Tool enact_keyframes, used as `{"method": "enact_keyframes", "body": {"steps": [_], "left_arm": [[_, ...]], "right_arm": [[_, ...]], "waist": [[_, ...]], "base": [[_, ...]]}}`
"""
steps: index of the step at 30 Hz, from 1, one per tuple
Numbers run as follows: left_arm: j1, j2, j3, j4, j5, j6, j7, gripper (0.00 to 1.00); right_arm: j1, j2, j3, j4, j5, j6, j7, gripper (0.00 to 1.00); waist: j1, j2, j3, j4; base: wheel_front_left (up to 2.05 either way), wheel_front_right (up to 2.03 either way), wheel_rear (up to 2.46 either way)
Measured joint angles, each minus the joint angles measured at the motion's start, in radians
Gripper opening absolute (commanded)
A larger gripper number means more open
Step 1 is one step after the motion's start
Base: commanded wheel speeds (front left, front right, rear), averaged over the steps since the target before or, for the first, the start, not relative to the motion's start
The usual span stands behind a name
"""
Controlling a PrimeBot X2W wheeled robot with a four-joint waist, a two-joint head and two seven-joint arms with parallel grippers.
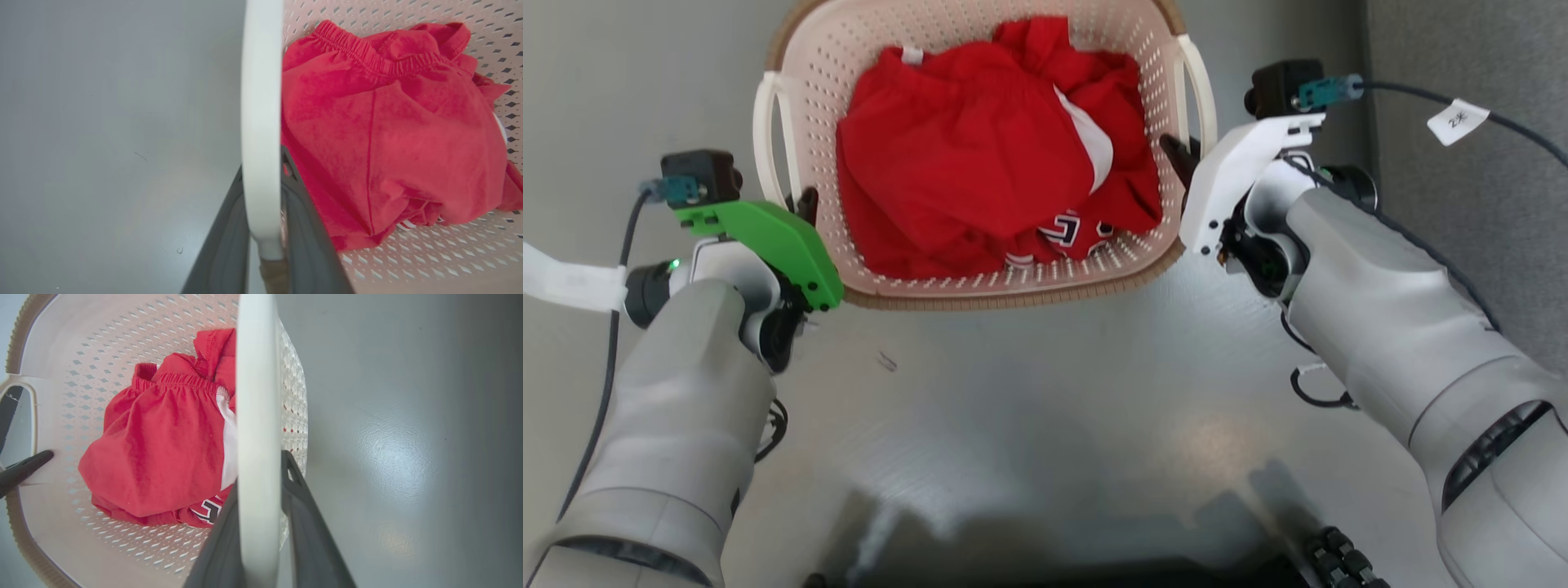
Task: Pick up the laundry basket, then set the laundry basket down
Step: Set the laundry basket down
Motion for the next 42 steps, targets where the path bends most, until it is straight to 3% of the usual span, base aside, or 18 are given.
{"method": "enact_keyframes", "body": {"steps": [20, 42], "left_arm": [[-0.086, 0.012, -0.001, 0.014, 0.014, -0.001, -0.052, 0.0], [-0.132, 0.004, -0.005, 0.038, 0.023, -0.005, -0.105, 0.0]], "right_arm": [[-0.078, 0.0, -0.01, 0.003, 0.01, 0.0, -0.058, 0.0], [-0.11, 0.002, -0.007, 0.02, 0.02, 0.003, -0.129, 0.0]], "waist": [[0.0, 0.0, 0.131, 0.004], [-0.0002, 0.0, 0.182, 0.012]], "base": [[0.0, 0.0, 0.0], [0.0, 0.0, 0.0]]}}
